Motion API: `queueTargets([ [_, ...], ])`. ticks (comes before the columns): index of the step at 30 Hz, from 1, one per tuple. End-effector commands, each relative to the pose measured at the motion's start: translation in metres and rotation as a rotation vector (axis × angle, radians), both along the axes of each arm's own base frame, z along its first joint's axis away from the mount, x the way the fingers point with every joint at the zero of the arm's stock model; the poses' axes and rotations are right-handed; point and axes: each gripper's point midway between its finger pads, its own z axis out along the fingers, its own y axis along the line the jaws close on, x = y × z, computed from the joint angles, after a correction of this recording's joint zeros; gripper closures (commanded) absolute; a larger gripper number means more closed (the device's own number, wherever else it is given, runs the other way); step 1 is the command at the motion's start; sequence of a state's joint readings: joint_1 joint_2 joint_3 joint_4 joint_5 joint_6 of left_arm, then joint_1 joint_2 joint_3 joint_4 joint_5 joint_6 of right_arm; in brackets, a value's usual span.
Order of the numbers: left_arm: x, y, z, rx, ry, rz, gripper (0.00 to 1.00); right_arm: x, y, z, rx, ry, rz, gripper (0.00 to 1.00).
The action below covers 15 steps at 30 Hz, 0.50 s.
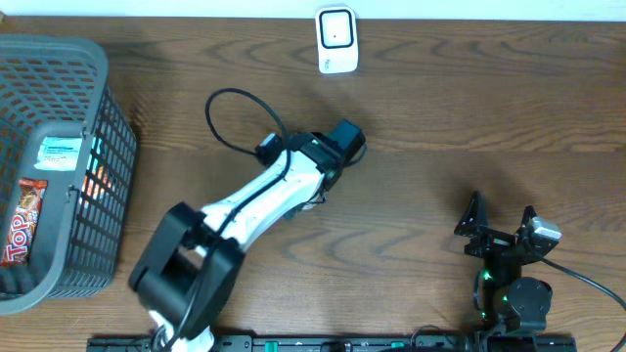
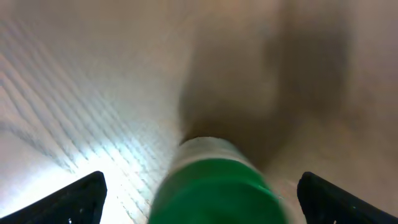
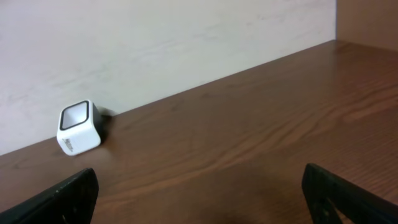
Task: Scan the item barcode
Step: 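Set the jar down on the table center and release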
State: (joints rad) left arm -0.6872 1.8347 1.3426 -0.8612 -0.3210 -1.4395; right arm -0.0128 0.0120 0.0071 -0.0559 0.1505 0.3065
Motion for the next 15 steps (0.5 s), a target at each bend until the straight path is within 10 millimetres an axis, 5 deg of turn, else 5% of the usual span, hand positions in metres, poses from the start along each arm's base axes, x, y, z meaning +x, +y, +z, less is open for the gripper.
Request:
queueTargets([
  [1,0.025,0.0,0.093,0.002,-0.22,-0.169,0.02,0.0,0.0,-0.001,0.003,0.0,-0.001,0.01],
  [4,0.038,-0.009,0.178,0.0,-0.44,-0.412,0.02,0.0,0.0,-0.001,0.003,0.0,0.0,0.01],
  [6,0.036,0.008,0.237,0.068,-0.576,-0.511,0.02,0.0,0.0,-0.001,0.003,0.0,-0.001,0.01],
  [10,0.021,0.118,0.305,0.244,-0.681,-0.282,0.02,0.0,0.0,-0.001,0.003,0.0,-0.001,0.01],
  [12,0.009,0.179,0.317,0.274,-0.681,-0.14,0.01,0.0,0.0,-0.001,0.003,0.0,-0.001,0.01],
  [15,-0.001,0.24,0.316,0.252,-0.65,-0.059,0.01,0.0,0.0,-0.001,0.003,0.0,-0.001,0.01],
])
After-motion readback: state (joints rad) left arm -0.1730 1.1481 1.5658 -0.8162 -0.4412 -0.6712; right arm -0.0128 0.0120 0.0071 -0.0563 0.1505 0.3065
